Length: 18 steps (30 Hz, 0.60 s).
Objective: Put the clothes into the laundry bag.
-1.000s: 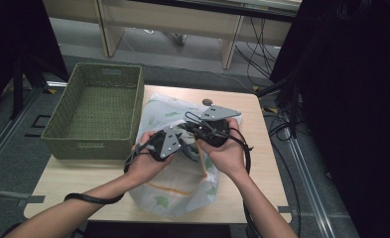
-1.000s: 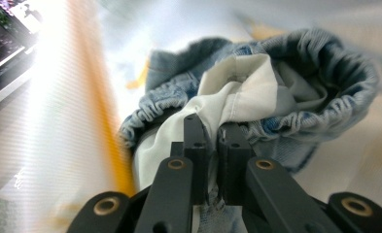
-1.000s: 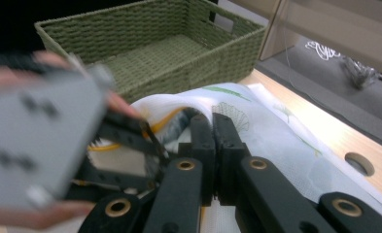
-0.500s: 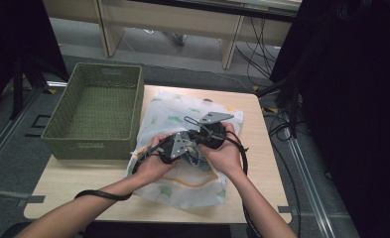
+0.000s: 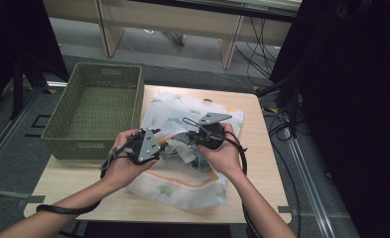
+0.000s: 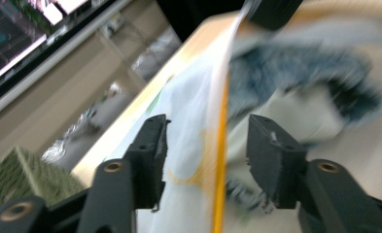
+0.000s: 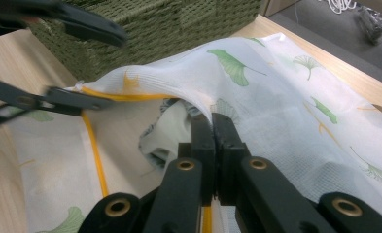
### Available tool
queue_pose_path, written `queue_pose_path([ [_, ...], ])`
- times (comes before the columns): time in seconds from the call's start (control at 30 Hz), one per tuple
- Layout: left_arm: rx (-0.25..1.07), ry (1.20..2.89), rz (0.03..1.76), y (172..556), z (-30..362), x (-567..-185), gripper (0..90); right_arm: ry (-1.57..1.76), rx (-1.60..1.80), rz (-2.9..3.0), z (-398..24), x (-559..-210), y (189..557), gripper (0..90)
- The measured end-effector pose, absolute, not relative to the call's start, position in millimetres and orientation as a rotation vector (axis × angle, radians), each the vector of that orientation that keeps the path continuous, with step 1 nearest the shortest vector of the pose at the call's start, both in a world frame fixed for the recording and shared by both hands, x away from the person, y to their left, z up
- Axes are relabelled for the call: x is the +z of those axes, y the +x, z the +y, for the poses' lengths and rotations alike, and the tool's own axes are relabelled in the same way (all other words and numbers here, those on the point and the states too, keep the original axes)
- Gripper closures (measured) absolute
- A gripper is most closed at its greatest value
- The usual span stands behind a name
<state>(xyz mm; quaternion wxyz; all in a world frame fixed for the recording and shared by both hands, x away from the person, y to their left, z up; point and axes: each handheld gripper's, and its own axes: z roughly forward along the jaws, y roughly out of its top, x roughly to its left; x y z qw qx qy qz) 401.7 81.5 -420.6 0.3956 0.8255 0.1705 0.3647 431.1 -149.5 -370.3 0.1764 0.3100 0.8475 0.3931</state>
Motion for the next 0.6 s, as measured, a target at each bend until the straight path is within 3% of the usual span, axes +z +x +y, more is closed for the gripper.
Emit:
queue_pose_path([
  [0.17, 0.949, 2.191, 0.4, 415, 75, -437, 51.1, 0.859, 1.109, 2.406, -148, -370, 429, 90.0],
  [0.27, 0.993, 2.254, 0.373, 420, 73, -443, 61.3, 0.84, 1.098, 2.418, -148, -372, 428, 90.0],
  [0.43, 0.91, 2.252, 0.434, 421, 81, -435, 86.7, 0.829, 1.084, 2.447, -149, -371, 426, 90.0],
  [0.6, 0.867, 2.261, 0.407, 405, 92, -426, 87.9, 0.781, 1.043, 2.505, -150, -377, 422, 90.0],
])
